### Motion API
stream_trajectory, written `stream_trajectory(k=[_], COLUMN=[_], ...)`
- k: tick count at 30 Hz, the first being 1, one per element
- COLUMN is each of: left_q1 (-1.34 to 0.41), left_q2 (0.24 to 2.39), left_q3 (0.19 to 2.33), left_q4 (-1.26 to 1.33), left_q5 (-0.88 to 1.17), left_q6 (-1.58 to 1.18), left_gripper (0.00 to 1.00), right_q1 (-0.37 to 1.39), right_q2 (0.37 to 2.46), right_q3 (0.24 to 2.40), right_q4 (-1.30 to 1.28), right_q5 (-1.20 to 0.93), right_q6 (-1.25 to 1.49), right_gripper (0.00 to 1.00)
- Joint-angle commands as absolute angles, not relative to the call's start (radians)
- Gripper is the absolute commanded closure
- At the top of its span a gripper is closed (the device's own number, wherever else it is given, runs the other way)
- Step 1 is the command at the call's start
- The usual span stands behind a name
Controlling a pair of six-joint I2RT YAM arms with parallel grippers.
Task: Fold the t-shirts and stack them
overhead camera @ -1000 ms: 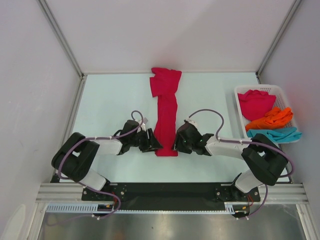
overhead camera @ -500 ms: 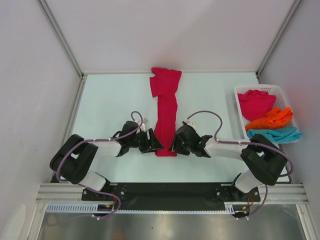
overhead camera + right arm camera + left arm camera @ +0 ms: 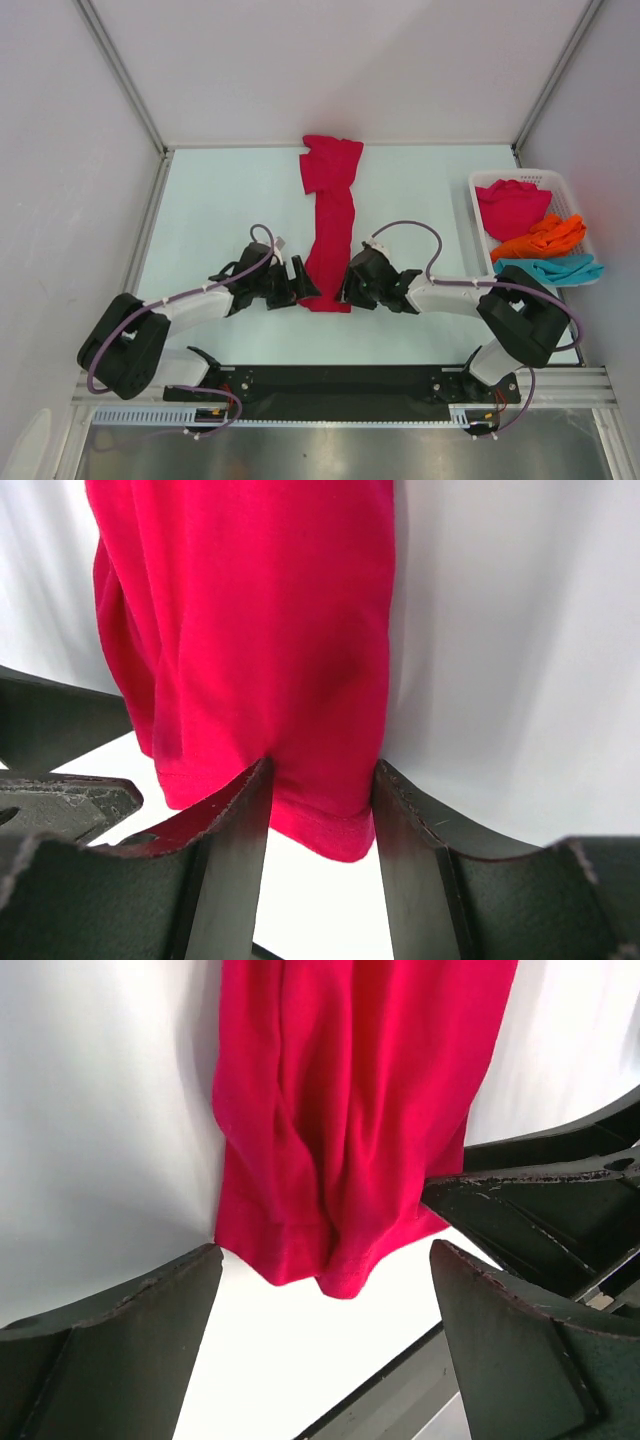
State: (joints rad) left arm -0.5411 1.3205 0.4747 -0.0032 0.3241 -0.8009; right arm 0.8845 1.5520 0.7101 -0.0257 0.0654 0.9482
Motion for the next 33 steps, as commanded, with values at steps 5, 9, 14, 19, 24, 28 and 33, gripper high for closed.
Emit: stream_trajectory(k=[5,9,14,19,24,28,33], left_q1=[-0.543,-0.543,-0.568,-0.568,-0.571,-0.572,-0.574], left_q2=[1.523,1.620,1.661,1.680,1.591,1.500,1.485], left_q3=[0.345,0.339,0.360,0.347,0.305,0.302,0.331], left_q4=[-0.055,0.033,0.069,0.093,0.091,0.049,0.014], left_q5=[0.169,0.234,0.290,0.343,0.387,0.397,0.390], left_q6=[-0.764,-0.791,-0.816,-0.828,-0.851,-0.861,-0.856], left_gripper=[0.04,0.04,0.04,0.11,0.51,0.82,0.82], right_q1=[0.891,0.888,0.882,0.877,0.873,0.873,0.874], right_q2=[1.563,1.548,1.546,1.537,1.537,1.545,1.569], right_q3=[0.730,0.727,0.738,0.755,0.753,0.746,0.733], right_q4=[-0.095,-0.118,-0.133,-0.163,-0.161,-0.146,-0.095], right_q5=[0.087,0.100,0.100,0.110,0.107,0.103,0.075], right_q6=[0.919,0.916,0.916,0.904,0.903,0.904,0.922], right_gripper=[0.50,0.50,0.50,0.50,0.51,0.52,0.52])
